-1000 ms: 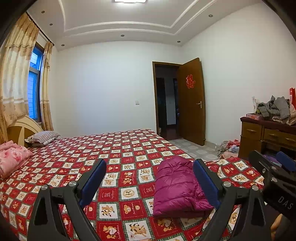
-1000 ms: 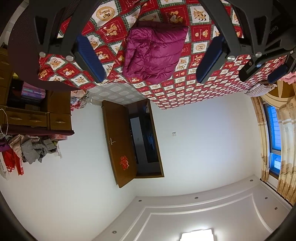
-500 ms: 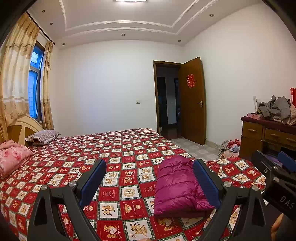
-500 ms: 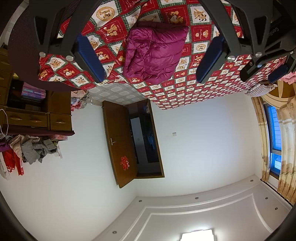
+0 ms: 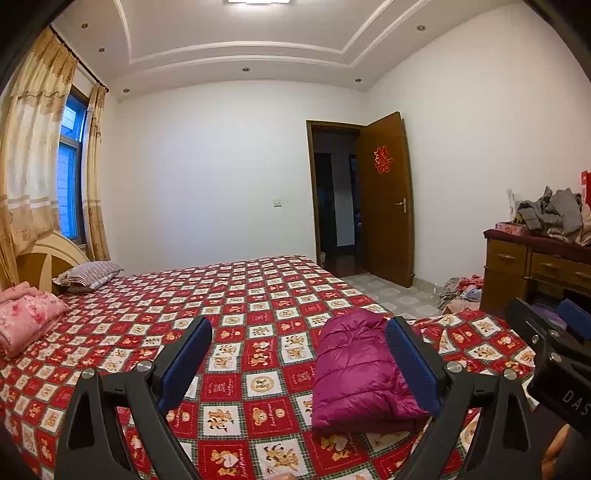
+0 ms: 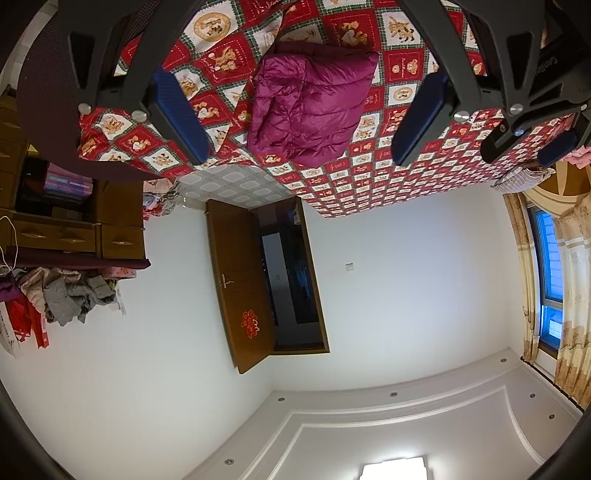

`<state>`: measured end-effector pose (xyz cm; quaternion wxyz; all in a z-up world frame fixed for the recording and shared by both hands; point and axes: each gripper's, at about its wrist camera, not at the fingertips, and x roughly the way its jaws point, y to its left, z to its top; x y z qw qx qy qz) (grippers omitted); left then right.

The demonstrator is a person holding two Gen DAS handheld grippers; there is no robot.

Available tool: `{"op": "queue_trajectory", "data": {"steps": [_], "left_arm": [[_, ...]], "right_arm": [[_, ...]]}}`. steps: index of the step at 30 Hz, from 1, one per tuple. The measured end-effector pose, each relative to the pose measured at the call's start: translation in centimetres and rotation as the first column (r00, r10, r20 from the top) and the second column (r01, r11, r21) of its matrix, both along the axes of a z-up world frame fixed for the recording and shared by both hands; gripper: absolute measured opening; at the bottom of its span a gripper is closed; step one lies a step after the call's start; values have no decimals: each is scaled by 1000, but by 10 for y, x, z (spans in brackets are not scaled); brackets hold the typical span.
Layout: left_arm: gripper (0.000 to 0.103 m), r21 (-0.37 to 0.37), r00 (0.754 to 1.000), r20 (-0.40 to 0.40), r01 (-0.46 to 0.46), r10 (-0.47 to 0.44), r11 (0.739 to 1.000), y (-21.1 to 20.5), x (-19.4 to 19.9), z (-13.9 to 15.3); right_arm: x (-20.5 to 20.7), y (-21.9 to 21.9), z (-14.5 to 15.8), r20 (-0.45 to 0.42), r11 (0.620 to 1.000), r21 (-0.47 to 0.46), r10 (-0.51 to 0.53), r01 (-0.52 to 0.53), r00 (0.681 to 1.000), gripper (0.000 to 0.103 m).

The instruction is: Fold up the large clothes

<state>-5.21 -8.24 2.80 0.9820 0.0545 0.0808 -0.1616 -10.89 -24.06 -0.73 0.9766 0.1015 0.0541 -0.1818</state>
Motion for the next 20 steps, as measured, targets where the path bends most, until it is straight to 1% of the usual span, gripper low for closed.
{"op": "queue_trajectory", "data": {"steps": [5, 9, 13, 20], "left_arm": [[96, -2, 999, -32, 8, -8, 1000, 0, 7, -1], [96, -8, 999, -40, 18, -18, 1000, 2, 11, -2], [96, -9, 1000, -5, -6, 6, 1000, 4, 9, -3], [96, -11, 999, 35, 7, -6, 1000, 4, 0, 1]], "right_arm": [[0, 0, 0, 1, 1000, 0, -1, 1, 1000, 101], [0, 0, 0, -1, 1000, 0, 0, 0, 1000, 101], [-1, 0, -1, -7, 1000, 0, 2, -2, 1000, 101], [-2, -1, -1, -8, 1000, 1, 2, -2, 1000, 101]]}}
